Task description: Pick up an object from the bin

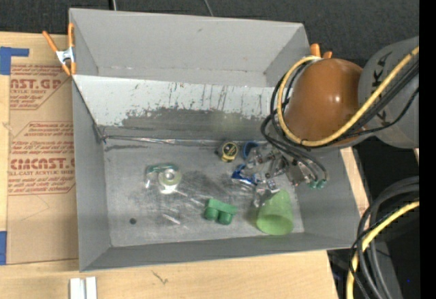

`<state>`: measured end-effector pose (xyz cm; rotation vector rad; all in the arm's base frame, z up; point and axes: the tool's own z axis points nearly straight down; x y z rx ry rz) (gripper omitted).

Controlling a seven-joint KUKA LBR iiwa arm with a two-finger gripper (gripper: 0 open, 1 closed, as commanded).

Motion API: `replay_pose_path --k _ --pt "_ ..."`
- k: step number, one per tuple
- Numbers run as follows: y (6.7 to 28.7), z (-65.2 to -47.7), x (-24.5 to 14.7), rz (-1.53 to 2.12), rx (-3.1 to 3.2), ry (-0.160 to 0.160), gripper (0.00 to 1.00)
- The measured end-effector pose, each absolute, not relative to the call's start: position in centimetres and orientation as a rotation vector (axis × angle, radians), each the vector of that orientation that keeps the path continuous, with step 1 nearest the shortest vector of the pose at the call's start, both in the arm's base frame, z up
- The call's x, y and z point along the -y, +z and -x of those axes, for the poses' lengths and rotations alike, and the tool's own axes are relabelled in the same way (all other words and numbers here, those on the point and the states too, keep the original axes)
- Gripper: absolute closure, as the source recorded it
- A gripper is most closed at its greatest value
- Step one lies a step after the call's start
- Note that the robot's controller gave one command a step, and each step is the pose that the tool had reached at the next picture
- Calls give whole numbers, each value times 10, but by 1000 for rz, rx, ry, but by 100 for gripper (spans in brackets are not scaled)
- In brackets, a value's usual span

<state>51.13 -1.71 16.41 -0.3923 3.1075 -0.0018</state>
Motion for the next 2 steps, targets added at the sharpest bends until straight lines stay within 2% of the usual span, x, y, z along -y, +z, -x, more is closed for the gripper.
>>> replay_pose_path --k 1,2 --pt "192 -522 21 423 -3107 -1 100" --pt "229 -523 25 456 -3102 -2 100"
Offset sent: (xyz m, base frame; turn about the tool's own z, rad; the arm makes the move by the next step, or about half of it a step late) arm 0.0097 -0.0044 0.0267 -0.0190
